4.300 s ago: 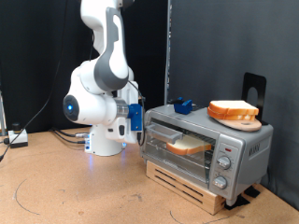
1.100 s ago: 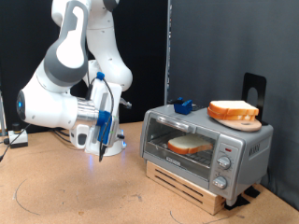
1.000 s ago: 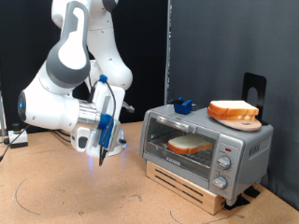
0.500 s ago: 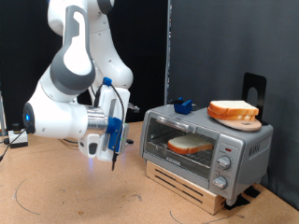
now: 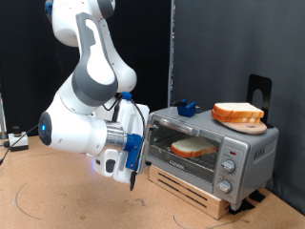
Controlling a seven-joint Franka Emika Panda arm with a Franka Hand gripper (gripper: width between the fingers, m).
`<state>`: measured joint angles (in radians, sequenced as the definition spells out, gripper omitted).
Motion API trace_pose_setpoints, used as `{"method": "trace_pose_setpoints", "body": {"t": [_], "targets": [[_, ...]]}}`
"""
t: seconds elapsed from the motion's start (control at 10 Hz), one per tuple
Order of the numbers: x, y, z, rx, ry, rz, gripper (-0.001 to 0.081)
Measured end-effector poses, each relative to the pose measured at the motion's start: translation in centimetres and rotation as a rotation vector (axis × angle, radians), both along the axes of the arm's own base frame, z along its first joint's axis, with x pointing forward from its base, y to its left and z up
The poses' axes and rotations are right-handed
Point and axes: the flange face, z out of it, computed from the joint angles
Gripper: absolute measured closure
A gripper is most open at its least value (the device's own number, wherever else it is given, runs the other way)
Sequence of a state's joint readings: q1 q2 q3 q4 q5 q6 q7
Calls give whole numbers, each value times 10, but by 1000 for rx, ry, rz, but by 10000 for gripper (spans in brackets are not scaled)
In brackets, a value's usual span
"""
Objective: Make a piece of toast with the oven
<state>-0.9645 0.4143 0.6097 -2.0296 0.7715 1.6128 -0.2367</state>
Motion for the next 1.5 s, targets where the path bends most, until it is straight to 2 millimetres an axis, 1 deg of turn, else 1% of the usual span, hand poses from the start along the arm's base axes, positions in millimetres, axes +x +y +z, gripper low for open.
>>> {"method": "trace_pose_setpoints", "body": {"t": [0.2,0.3,0.5,0.7,0.8,0.9,1.1,1.3,1.5], "targets": [[1,3,3,85,32,-24,-2],[8,7,1,142,7,-51,-2],[26,22,-10,194,-53,-63,-2],[41,43,-21,196,-47,-9,-2],[46,53,-28,166,-15,34,-2],[55,58,-34,130,12,63,-2],[54,59,-33,180,28,42,-2],[59,67,-35,229,118,65,-2],[72,77,-50,219,139,118,-2]]}}
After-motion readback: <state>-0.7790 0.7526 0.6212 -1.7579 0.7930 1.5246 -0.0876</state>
